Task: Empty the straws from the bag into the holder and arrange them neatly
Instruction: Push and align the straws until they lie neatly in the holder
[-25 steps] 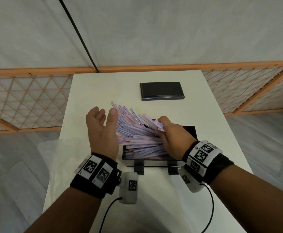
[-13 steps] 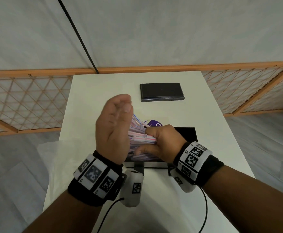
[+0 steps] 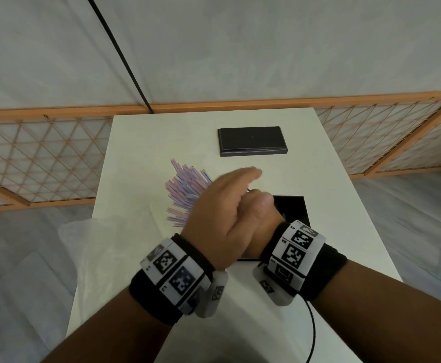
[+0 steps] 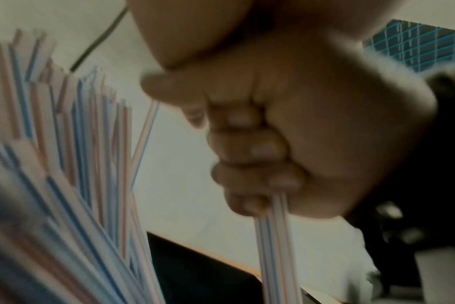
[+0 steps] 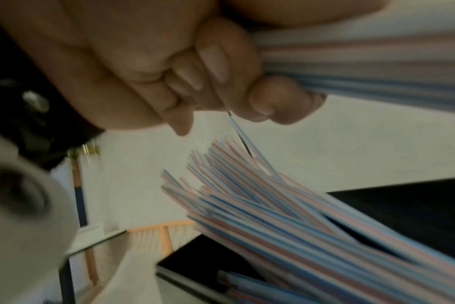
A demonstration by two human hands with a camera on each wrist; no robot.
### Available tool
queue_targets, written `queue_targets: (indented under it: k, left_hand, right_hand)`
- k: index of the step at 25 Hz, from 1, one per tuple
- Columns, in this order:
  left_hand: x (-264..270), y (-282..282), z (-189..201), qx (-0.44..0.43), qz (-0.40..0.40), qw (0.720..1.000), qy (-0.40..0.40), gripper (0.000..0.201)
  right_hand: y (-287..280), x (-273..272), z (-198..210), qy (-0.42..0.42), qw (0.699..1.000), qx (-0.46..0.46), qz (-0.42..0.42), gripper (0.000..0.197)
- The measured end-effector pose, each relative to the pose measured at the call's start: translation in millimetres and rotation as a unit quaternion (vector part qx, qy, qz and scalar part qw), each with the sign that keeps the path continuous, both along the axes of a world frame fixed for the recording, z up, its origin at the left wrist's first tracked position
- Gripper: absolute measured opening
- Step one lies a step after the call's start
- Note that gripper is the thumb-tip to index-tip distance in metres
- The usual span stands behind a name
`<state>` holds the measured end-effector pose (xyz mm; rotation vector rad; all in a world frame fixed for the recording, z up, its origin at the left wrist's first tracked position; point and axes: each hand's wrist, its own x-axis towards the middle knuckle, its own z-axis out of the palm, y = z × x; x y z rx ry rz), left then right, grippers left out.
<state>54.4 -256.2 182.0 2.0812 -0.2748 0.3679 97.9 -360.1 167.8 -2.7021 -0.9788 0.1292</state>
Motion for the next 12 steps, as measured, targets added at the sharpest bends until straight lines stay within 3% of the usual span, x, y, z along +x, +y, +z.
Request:
queue_targets:
  k: [1,3,5,7,10,12]
  left_hand:
    - [-3,-2,-2,-0.011,-0.006,1.000,-0.001,0.056]
    - [-5,5,-2,-0.071,0.034,0.996,-0.045,0.049]
    - [-4,26,-4,-0.131,0.121,0.979,-0.095,0.043]
    - [-1,45,-9,-0.165,0.209,0.958,-0.106,0.042]
    - [2,58,-27,-0.209,0.315,0.924,-0.059,0.044]
    - [3,60,-39,-0.299,0.349,0.888,0.005,0.044]
  right_hand:
    - [3,-6,0,-0.023,0.999,0.021,0.015,0.025]
    - [5,-7,-5,0.014,0.998,0.052,0.026,0.038]
    - [-5,-8,-17,0.088,0.993,0.074,-0.026,0.041]
    - [-9,-9,-25,0.078,0.989,0.112,-0.052,0.052]
    - [1,-12,-37,0.103,0.987,0.120,-0.021,0.050]
    - [-2,-12,-45,0.102,0.989,0.110,-0.014,0.054]
